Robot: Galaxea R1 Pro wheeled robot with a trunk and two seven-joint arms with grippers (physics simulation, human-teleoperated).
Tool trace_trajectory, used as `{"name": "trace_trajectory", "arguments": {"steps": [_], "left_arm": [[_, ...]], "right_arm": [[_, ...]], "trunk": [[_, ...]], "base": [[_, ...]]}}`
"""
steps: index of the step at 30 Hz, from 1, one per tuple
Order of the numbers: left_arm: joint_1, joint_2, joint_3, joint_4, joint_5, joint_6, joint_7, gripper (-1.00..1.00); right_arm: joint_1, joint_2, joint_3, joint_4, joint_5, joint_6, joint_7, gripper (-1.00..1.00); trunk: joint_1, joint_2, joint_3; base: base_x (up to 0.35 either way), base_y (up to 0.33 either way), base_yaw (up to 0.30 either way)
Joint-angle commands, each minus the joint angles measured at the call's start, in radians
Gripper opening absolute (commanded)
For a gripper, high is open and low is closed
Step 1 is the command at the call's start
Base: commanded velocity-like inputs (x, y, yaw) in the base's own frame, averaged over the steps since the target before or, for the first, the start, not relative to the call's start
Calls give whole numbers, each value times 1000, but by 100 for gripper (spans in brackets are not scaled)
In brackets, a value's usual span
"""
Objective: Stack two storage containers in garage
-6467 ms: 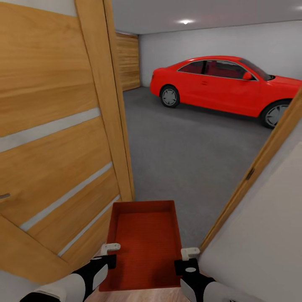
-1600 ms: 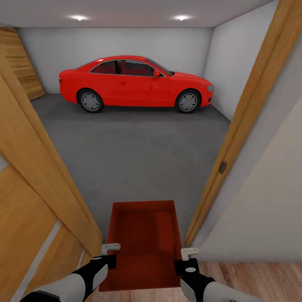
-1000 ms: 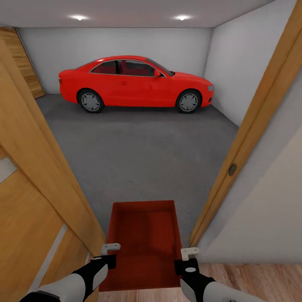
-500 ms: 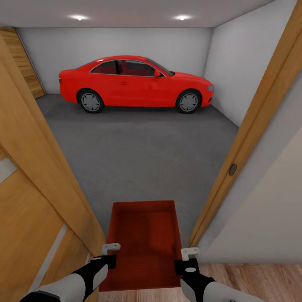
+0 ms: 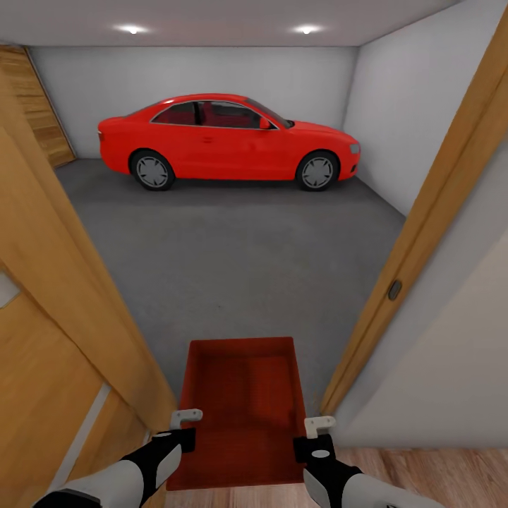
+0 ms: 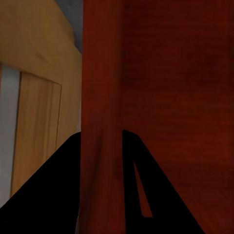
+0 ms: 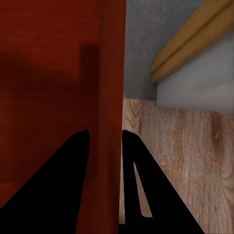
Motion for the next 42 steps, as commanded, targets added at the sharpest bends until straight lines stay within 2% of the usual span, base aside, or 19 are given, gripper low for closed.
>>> {"name": "trace_trajectory", "arguments": {"steps": [1,42], "left_arm": [[0,12,71,-1,37,8,13,-100],[0,12,72,-1,36,8,14,-100]], "right_arm": [[-1,-3,-15,0,8,-19,-14,-100],[-1,-3,-15,0,8,-19,-15,-100]], "trunk": [[1,-1,-1],[1,-1,-1]], "base": [[275,0,0],[319,0,0]]}}
